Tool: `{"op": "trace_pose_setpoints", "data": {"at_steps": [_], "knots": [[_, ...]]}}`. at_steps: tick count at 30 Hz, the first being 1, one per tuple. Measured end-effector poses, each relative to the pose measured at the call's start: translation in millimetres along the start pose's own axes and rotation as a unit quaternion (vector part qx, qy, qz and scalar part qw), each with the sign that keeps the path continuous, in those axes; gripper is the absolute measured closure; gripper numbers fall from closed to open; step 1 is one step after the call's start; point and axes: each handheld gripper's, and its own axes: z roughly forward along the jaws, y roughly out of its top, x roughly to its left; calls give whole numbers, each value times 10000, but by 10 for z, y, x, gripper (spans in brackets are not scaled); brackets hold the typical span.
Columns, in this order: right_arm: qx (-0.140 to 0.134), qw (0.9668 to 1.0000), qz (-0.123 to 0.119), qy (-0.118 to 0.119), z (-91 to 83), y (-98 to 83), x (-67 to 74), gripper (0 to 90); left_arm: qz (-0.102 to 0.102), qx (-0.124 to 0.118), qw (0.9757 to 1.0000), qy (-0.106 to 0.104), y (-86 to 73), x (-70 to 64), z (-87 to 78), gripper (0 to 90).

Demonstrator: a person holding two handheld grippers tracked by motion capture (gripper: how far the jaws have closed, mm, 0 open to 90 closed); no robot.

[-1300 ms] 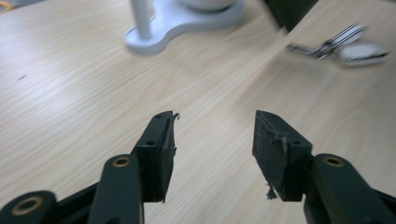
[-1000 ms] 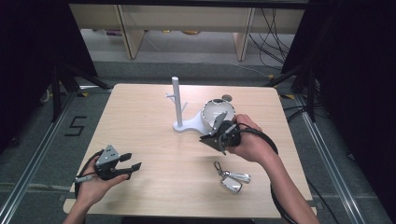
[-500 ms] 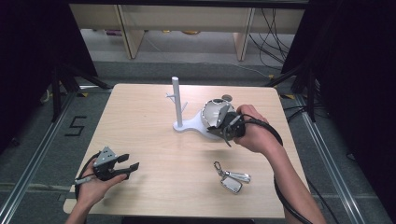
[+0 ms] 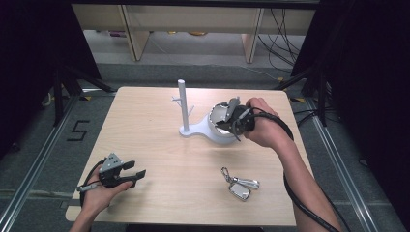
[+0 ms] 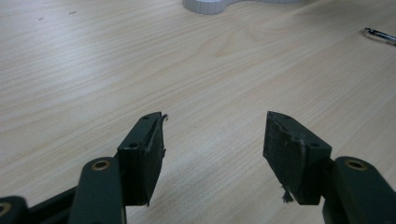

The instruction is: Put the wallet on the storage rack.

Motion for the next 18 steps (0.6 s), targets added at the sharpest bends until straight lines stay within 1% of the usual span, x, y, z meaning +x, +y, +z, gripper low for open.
{"op": "trace_pose_setpoints", "data": {"at_steps": [1,2,4,5,6,8,9,11,12,13,15,17,18], "knots": [[-60,9999,-105,-36,8,2,-28,779,7,2,10000,-1,-1,-3,1,376],[-55,9998,-161,-79,14,9,-53,778,10,4,10000,-3,0,-4,-1,376],[-16,10000,-2,-55,10,18,-66,779,11,1,10000,-2,1,-3,-4,375],[-57,9999,-57,-120,12,28,-94,779,22,7,10000,0,1,1,-7,374],[-90,9997,-163,-145,20,31,-127,779,3,5,10000,6,0,1,-6,373],[-79,9997,-126,-173,27,54,-156,779,-11,11,10000,14,-3,0,-1,372],[-123,9997,-145,-176,39,65,-176,778,2,34,10000,36,-3,-2,-3,372],[-53,9997,-163,-181,55,100,-201,779,-6,46,10000,34,-7,-5,-1,371],[23,9999,-44,-96,65,119,-195,778,-9,57,10000,38,-8,-8,-2,371],[69,9998,-130,-121,81,139,-210,778,-8,54,10000,33,-9,-8,-1,371],[85,9997,-166,-130,126,160,-230,778,-8,58,10000,31,-11,-7,-1,370],[142,9998,-121,-80,169,184,-241,778,-5,63,10000,45,-11,-4,-2,370],[133,9997,-194,-80,203,185,-260,778,-4,67,10000,43,-10,-3,-2,369]]}}
